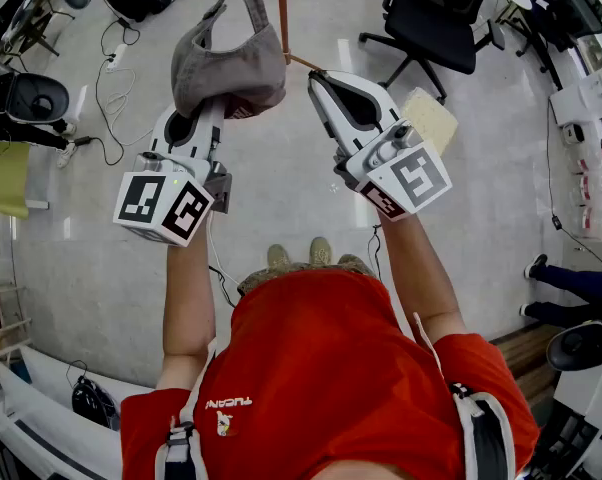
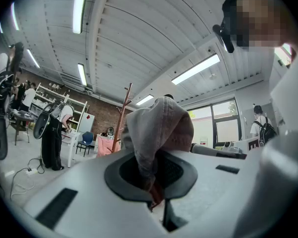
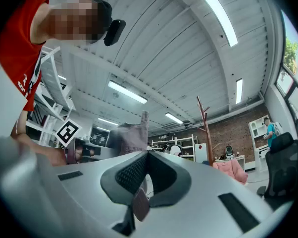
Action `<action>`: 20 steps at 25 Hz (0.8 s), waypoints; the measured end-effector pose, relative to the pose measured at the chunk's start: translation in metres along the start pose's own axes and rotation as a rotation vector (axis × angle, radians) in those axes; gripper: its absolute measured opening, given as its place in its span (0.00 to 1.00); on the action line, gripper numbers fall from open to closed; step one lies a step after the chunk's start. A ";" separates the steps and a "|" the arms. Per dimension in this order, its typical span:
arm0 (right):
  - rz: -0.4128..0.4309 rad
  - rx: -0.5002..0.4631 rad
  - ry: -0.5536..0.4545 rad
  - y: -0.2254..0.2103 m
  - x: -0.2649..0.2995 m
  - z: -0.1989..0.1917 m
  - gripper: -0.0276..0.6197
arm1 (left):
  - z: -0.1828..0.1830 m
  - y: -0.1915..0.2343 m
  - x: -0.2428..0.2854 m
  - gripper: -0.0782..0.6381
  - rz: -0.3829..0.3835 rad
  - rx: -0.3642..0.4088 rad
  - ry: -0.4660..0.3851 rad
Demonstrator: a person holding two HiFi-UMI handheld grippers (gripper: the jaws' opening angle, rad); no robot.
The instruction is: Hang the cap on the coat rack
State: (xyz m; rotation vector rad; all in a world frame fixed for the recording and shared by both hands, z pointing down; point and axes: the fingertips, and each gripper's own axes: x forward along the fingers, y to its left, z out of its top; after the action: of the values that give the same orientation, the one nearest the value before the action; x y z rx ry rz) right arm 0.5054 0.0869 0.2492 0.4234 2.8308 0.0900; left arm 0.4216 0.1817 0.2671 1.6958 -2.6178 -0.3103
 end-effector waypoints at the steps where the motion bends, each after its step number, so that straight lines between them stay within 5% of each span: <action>1: -0.002 -0.002 0.000 0.000 0.000 0.000 0.08 | -0.001 0.000 0.001 0.14 -0.001 0.002 -0.001; 11: -0.032 0.020 0.013 0.004 0.006 -0.006 0.08 | -0.004 0.012 -0.008 0.14 -0.004 -0.012 -0.010; 20: -0.037 0.006 0.027 0.041 0.056 -0.030 0.08 | -0.011 0.077 -0.043 0.14 -0.001 -0.024 0.002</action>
State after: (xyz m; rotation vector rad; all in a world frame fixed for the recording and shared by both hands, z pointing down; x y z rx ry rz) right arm 0.4565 0.1422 0.2673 0.3739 2.8646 0.0805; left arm 0.3712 0.2489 0.2949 1.6890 -2.6012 -0.3389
